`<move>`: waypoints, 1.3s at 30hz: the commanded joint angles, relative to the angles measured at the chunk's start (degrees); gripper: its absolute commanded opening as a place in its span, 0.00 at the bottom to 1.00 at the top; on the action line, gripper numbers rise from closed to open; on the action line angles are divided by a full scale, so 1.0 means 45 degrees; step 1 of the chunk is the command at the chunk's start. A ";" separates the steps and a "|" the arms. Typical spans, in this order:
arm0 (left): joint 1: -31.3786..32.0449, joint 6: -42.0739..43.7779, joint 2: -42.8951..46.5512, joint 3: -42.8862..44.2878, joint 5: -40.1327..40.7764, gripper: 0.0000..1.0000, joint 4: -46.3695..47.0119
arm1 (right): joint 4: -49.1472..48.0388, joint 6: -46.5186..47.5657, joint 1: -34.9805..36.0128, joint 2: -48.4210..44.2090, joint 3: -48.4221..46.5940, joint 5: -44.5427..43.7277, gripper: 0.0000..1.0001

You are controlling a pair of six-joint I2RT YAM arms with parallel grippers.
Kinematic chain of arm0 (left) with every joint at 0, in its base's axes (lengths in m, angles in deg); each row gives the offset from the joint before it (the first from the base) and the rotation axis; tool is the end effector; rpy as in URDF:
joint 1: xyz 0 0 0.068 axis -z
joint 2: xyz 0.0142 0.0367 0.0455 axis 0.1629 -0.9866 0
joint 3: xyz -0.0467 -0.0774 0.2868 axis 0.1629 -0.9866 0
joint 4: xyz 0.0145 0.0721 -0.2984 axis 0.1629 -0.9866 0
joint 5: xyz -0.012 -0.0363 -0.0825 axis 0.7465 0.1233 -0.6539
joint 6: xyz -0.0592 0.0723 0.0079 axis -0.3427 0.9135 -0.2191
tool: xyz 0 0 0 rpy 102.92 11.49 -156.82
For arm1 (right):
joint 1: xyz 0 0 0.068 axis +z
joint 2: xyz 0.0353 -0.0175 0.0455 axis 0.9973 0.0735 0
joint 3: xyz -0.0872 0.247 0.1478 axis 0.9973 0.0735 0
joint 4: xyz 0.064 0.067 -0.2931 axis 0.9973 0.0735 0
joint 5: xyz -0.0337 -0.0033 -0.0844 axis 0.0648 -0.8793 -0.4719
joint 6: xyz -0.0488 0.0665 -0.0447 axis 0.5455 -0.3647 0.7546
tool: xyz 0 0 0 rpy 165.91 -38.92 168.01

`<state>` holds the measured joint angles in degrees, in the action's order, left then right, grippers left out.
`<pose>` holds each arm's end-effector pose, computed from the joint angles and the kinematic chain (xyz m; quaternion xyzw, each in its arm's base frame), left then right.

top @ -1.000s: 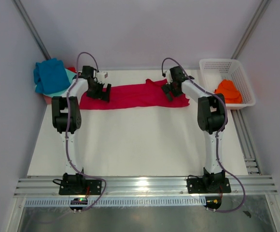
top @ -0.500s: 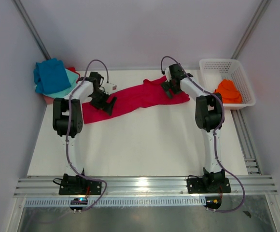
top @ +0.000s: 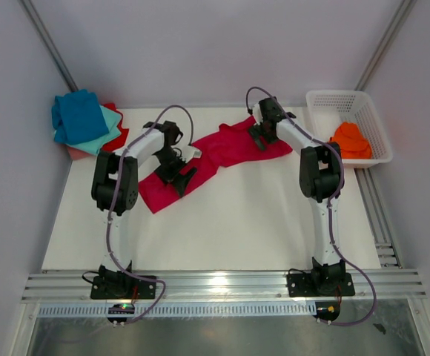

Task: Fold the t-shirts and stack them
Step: Fold the tshirt

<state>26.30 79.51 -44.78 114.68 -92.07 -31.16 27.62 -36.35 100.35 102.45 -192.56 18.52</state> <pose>0.4359 -0.1613 0.1264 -0.3552 -0.9201 0.1651 0.0054 0.5858 0.1331 0.1376 -0.2865 0.9060 -0.1299 0.2833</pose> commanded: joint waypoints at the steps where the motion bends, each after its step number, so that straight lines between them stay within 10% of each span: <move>1: 0.0144 0.0374 0.0292 -0.0460 -0.0450 0.99 -0.1026 | 0.0002 0.0427 -0.0053 0.0281 -0.0248 -0.0593 0.99; 20: 0.2643 0.1371 0.1172 -0.2569 -0.0020 0.99 -0.2161 | 0.1368 -0.0003 -0.0132 0.2078 -0.3842 0.0363 0.99; 39: 0.6764 -0.0426 -0.1504 0.0378 -0.1973 0.99 -0.1769 | 0.1446 -0.0140 -0.0132 0.2624 -0.4818 0.0871 1.00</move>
<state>55.13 77.91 -48.32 114.39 -93.90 -45.23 33.56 -35.74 99.78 113.14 -211.40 21.10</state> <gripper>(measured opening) 0.991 0.994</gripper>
